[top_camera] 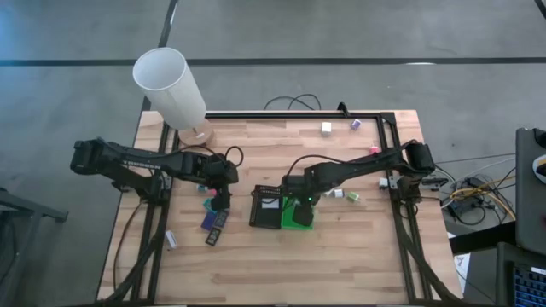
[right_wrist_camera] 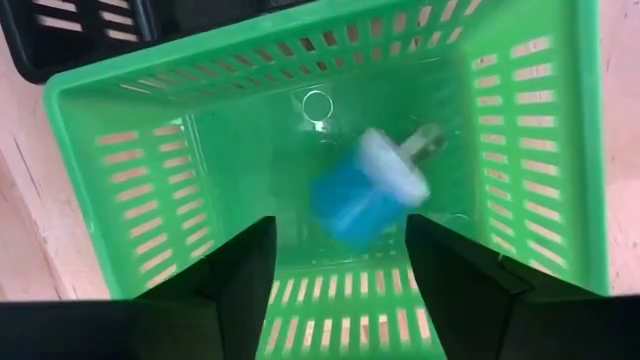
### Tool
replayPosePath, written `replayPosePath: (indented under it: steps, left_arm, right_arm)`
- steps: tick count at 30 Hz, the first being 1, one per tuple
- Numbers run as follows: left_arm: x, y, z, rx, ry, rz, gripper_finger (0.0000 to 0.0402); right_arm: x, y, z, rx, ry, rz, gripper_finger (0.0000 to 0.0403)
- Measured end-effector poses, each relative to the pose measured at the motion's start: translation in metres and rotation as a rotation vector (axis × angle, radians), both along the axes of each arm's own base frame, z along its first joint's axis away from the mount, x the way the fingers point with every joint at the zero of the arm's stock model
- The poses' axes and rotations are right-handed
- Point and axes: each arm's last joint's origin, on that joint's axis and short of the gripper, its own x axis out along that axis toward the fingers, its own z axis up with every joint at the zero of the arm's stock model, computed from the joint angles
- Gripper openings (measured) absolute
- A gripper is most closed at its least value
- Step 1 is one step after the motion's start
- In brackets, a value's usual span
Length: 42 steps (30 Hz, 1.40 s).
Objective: Pick & Place Office items
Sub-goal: Put the left blue charger adapter into the green basket
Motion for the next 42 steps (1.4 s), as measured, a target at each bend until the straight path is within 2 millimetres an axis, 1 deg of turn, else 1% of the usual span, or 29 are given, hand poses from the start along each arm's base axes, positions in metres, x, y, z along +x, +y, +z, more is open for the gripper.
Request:
replayPosePath:
  steps: [6, 11, 14, 24, 28, 31, 37, 42]
  left_arm:
    - [0.0, 0.0, 0.0, 0.002, 0.001, -0.005, 0.0328]
    - [-0.002, 0.0, -0.001, 0.012, 0.027, -0.032, 0.0328]
    - [-0.005, 0.0, -0.002, 0.017, 0.056, -0.049, 0.0328]
    - [-0.02, -0.001, -0.005, 0.028, 0.23, -0.152, 0.0328]
    - [-0.023, -0.001, -0.006, 0.012, 0.26, -0.157, 0.0328]
    - [-0.024, -0.001, -0.006, 0.002, 0.272, -0.123, 0.0328]
    - [-0.033, -0.001, -0.007, -0.025, 0.353, -0.032, 0.0328]
    - [-0.043, -0.002, -0.009, -0.045, 0.44, -0.006, 0.0328]
  right_arm:
    - [0.0, 0.0, 0.001, -0.01, -0.01, 0.043, 0.0227]
    - [-0.003, 0.002, 0.01, -0.037, -0.035, 0.069, 0.0219]
    - [-0.006, 0.004, 0.02, -0.108, -0.069, 0.074, 0.0219]
    - [-0.027, 0.015, 0.068, -0.311, -0.221, 0.05, 0.0219]
    - [-0.037, 0.02, 0.084, -0.4, -0.271, 0.004, 0.0219]
    - [-0.044, 0.022, 0.093, -0.464, -0.304, -0.037, 0.0219]
    - [-0.053, 0.027, 0.1, -0.58, -0.349, -0.105, 0.0219]
    - [-0.058, 0.027, 0.097, -0.624, -0.354, -0.145, 0.0219]
